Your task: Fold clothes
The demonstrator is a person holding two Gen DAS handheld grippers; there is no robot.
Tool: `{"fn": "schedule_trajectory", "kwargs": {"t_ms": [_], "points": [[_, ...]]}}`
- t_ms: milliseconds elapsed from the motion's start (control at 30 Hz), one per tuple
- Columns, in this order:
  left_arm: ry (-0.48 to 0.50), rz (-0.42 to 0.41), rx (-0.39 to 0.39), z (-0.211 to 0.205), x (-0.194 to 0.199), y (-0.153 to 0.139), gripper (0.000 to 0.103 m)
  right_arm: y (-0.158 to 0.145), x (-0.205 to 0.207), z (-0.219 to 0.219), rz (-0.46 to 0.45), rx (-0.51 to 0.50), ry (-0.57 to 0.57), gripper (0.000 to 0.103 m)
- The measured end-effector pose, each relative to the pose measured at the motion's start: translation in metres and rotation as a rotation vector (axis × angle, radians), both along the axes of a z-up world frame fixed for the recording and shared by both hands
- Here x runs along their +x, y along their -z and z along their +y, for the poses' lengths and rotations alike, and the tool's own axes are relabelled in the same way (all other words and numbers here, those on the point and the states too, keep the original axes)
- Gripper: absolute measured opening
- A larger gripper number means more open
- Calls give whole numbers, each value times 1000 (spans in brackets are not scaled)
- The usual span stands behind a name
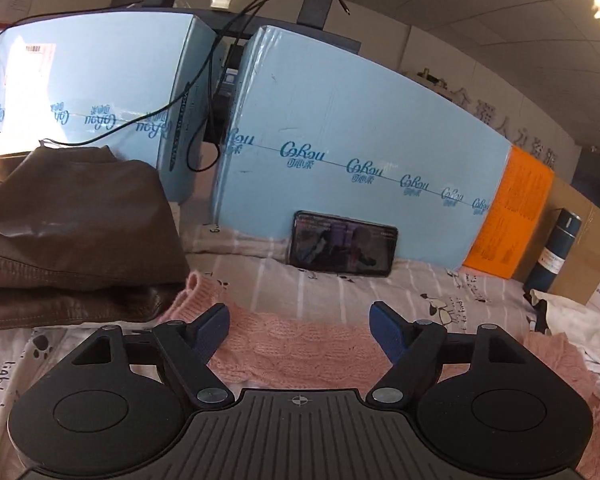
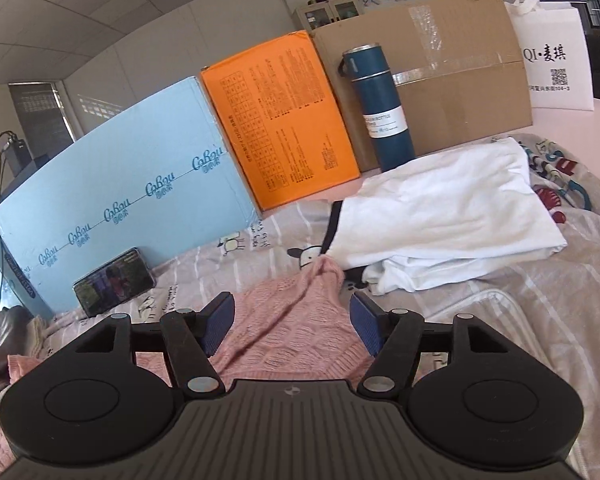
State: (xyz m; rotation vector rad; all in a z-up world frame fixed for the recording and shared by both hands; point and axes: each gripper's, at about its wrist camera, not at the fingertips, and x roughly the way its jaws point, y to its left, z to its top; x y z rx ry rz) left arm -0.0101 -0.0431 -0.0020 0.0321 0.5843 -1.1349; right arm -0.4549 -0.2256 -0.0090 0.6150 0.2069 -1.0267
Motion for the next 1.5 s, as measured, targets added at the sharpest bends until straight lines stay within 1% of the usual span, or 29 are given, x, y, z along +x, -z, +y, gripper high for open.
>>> {"fn": "schedule_trajectory", "kwargs": {"t_ms": [100, 167, 233, 300, 367, 400, 433, 467, 533, 567, 600, 633, 700, 733, 767, 800, 833, 900, 933, 1033, 1100, 1133, 1200, 1267, 1300, 1400, 1500], "points": [[-21, 46, 69, -32, 19, 16, 77, -4, 41, -15, 2, 34, -93, 66], [-35, 76, 116, -53, 32, 27, 77, 1, 64, -25, 31, 36, -125, 68], [-42, 96, 119, -54, 40, 39, 77, 9, 82, -36, 53, 39, -131, 68], [-34, 98, 109, -52, 47, 41, 78, 19, 95, -48, 65, 41, -130, 68], [-34, 110, 99, -50, 51, 43, 77, 33, 100, -59, 77, 85, -103, 68], [-34, 107, 95, -50, 52, 44, 77, 42, 100, -63, 84, 108, -98, 68], [-30, 82, 102, -51, 49, 46, 77, 49, 100, -67, 90, 129, -93, 68], [-26, 55, 109, -53, 45, 47, 78, 55, 99, -69, 90, 130, -94, 69], [-16, 18, 105, -52, 38, 44, 79, 56, 96, -66, 82, 98, -119, 73], [-12, 0, 103, -51, 35, 42, 79, 56, 95, -64, 66, 90, -123, 77], [-2, 10, 65, -46, 34, 40, 80, 56, 94, -62, 50, 82, -126, 79], [2, 33, 7, -38, 34, 38, 81, 55, 92, -61, 33, 74, -128, 79], [-3, 81, -104, -22, 30, 31, 87, 53, 89, -59, -1, 58, -130, 80], [2, 82, -137, -16, 25, 27, 92, 51, 85, -58, -31, 47, -125, 80], [8, 65, -154, -12, 17, 22, 95, 49, 80, -56, -67, 24, -109, 82], [18, 38, -149, -9, 6, 20, 97, 46, 76, -54, -102, 2, -94, 87], [29, 11, -143, -5, -5, 17, 100, 43, 71, -52, -125, -21, -85, 89], [51, -46, -120, 1, -28, 16, 103, 33, 62, -43, -159, -71, -81, 97], [67, -80, -85, 4, -42, 19, 103, 26, 57, -38, -171, -97, -87, 99], [74, -179, 74, 2, -71, 29, 103, 6, 43, -20, -204, -175, -102, 103], [71, -216, 126, 6, -83, 31, 103, -7, 33, -9, -226, -227, -114, 103], [70, -235, 151, 8, -88, 31, 103, -13, 26, 0, -234, -238, -139, 103], [99, -242, 191, 13, -97, 36, 103, -18, 14, 16, -245, -254, -179, 103], [105, -258, 247, 13, -100, 45, 103, -18, -2, 36, -220, -258, -197, 103], [102, -247, 285, 9, -98, 50, 103, -17, -9, 45, -205, -257, -199, 103], [102, -222, 280, 11, -94, 52, 103, -6, -34, 69, -169, -220, -156, 103], [101, -228, 276, 11, -95, 52, 103, 11, -67, 94, -181, -148, -108, 103]]}}
